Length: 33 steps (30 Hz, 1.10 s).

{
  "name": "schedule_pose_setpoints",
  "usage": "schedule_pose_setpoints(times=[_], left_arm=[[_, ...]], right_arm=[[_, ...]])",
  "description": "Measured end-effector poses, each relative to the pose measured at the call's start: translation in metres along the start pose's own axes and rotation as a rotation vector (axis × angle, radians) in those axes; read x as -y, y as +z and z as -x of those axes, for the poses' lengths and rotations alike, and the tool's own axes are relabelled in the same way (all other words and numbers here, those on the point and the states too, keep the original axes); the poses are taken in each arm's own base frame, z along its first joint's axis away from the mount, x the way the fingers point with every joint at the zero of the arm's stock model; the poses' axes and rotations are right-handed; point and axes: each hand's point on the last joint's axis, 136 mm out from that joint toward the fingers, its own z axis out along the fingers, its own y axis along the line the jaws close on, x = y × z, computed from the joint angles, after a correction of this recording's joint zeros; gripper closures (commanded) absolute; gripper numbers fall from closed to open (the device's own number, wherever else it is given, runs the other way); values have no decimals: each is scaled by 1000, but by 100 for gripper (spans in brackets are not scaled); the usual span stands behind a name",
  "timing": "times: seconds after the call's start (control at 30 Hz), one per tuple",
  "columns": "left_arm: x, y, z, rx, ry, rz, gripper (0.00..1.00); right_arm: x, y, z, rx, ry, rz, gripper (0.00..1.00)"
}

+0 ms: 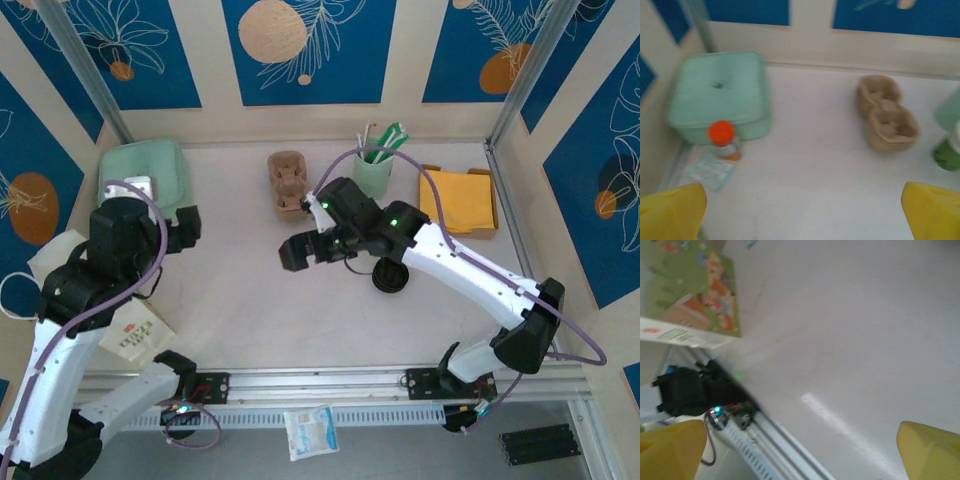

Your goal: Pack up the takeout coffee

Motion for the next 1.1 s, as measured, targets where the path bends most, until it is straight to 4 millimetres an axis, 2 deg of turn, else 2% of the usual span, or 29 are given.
schedule_pose_setpoints(times=[0.13, 0.23, 0.43, 0.57, 0.7, 0.77, 0.83, 0.93, 1.0, 1.1], left_arm=[[-33, -5, 7, 25, 12, 160, 1], [-56, -2, 6, 11, 0, 265, 1], [-99, 18, -10, -76, -87, 414, 1], [-99, 38, -23, -133, -103, 400, 3], [-99, 51, -37, -170, -130, 376, 24], [-97, 57, -44, -187, -141, 357, 42], [-93, 63, -51, -204, -149, 329, 65], [-84, 68, -54, -213, -175, 272, 90], [-76, 71, -53, -211, -197, 224, 100], [-60, 73, -51, -215, -227, 134, 100]], right_arm=[[-30, 5, -7, -4, -17, 93, 3], [-39, 5, -6, 0, -20, 124, 3], [-37, 4, -9, -2, -16, 124, 3], [-33, -3, -11, 10, -10, 124, 3], [-23, -16, -5, 44, 10, 118, 3], [-18, -21, -1, 60, 21, 114, 3], [-13, -26, 2, 70, 33, 109, 3], [-7, -32, 2, 76, 46, 103, 3], [-4, -36, 2, 79, 55, 103, 3], [2, -41, 3, 84, 66, 98, 3]])
